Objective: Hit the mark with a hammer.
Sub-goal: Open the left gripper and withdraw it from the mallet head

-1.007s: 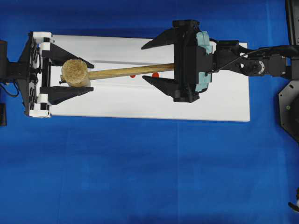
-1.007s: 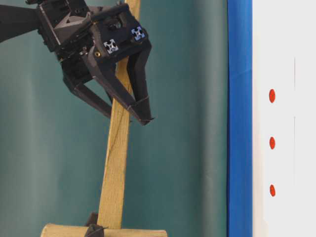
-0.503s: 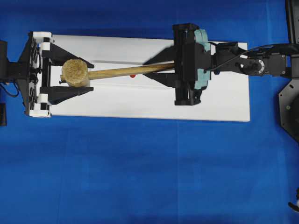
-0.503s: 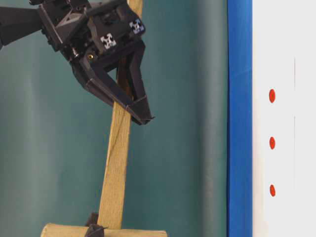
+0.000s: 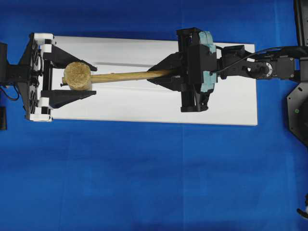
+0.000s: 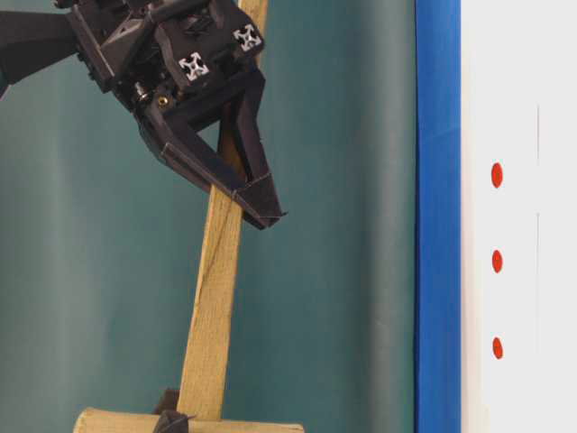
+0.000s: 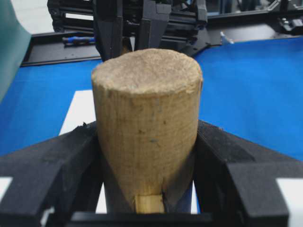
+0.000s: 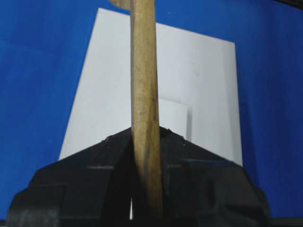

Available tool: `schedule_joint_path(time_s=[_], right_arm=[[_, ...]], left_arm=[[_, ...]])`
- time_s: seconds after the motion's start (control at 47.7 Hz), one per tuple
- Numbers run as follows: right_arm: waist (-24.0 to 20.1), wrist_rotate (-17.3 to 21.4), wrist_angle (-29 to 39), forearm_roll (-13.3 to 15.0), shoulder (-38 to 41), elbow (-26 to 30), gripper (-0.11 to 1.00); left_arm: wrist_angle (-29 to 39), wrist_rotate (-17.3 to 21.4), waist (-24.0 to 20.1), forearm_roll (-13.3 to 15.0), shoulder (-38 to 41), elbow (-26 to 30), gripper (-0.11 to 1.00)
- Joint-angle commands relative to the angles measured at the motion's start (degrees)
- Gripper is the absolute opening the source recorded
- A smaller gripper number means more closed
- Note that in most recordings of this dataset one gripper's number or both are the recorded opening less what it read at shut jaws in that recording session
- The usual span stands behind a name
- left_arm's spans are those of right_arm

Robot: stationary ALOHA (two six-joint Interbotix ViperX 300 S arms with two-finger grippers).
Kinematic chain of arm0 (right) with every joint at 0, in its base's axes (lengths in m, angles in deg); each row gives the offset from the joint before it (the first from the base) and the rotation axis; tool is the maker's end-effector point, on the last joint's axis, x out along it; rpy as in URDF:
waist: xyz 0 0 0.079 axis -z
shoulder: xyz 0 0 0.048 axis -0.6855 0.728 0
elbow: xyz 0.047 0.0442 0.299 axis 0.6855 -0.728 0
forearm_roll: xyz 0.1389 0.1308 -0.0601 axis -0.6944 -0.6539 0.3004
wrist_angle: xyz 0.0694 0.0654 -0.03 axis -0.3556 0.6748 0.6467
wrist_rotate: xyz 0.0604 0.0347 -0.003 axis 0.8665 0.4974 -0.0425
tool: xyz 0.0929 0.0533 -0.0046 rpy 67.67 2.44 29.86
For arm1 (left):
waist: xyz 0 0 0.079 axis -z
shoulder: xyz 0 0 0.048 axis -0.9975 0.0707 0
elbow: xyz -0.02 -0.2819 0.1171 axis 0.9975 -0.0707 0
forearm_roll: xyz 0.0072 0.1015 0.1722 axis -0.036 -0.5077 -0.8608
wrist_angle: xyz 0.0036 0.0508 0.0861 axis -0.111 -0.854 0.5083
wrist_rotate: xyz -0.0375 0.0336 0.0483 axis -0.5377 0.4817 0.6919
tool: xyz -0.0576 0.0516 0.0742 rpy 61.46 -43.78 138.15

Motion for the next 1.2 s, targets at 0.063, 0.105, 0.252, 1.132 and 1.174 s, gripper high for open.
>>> schedule_joint_path(time_s=[0.063,0.105,0.252,1.132,1.174], right_arm=[[0.4,1.4,-0.2,-0.3,-1.1,1.7,0.02],[0.4,1.9,-0.1,-0.3,-1.1,1.7,0.02],[0.4,2.9,0.1,-0.3,-1.1,1.7,0.02],[0.4,7.2,2.9,-0.3,-4.7,-2.3,0.02],[0.4,7.2,3.0,-0.4,-5.3,-2.8,0.02]], left_arm=[[-0.4,-0.5,-0.1,0.3,-1.0,1.0,0.45],[-0.4,-0.5,-0.1,0.3,-1.1,0.9,0.46],[-0.6,-0.5,-0.1,0.3,-1.1,0.9,0.59],[17.1,-0.5,-0.1,0.3,-22.5,-7.3,0.86],[18.9,-0.5,-0.1,0.3,-24.2,-7.6,0.86]])
